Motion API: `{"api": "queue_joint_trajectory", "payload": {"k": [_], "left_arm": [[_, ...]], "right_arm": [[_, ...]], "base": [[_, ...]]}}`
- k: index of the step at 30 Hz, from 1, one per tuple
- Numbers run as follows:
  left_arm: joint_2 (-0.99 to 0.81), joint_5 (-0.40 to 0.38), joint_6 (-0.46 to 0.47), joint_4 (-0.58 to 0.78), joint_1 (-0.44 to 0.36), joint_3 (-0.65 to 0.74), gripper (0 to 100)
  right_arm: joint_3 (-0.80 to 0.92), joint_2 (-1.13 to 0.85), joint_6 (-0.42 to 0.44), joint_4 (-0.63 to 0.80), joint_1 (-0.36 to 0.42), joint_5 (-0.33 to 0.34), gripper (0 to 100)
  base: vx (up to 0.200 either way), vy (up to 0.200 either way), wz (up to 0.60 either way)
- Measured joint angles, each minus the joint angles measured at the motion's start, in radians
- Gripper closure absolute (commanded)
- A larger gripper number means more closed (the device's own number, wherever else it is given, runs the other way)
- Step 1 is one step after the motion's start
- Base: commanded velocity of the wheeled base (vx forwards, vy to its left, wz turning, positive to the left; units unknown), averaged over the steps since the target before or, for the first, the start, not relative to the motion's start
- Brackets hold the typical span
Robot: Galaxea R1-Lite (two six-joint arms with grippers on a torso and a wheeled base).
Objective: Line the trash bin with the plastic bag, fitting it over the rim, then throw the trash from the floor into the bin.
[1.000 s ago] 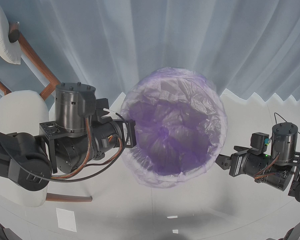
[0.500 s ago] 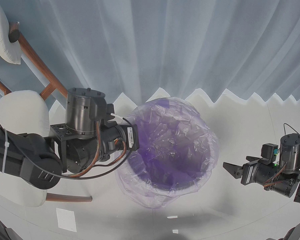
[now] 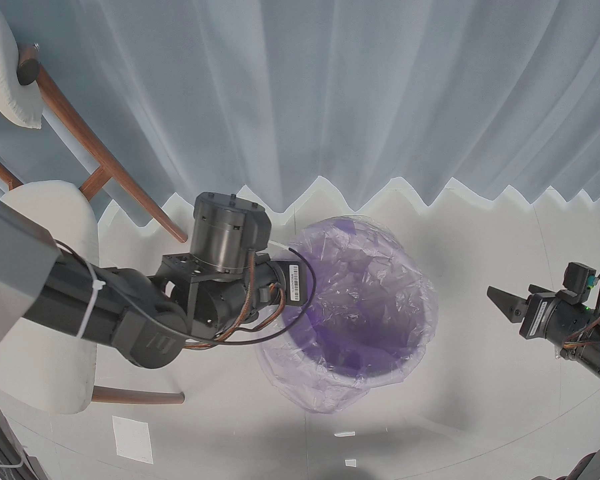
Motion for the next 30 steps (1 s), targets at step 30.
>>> {"api": "queue_joint_trajectory", "payload": {"k": [30], "left_arm": [[0.417, 0.050, 0.066, -0.321, 0.018, -0.231, 100]], "right_arm": [[-0.045, -0.135, -0.007, 0.002, -0.099, 0.003, 0]], "base": [[0.000, 0.000, 0.00]]}}
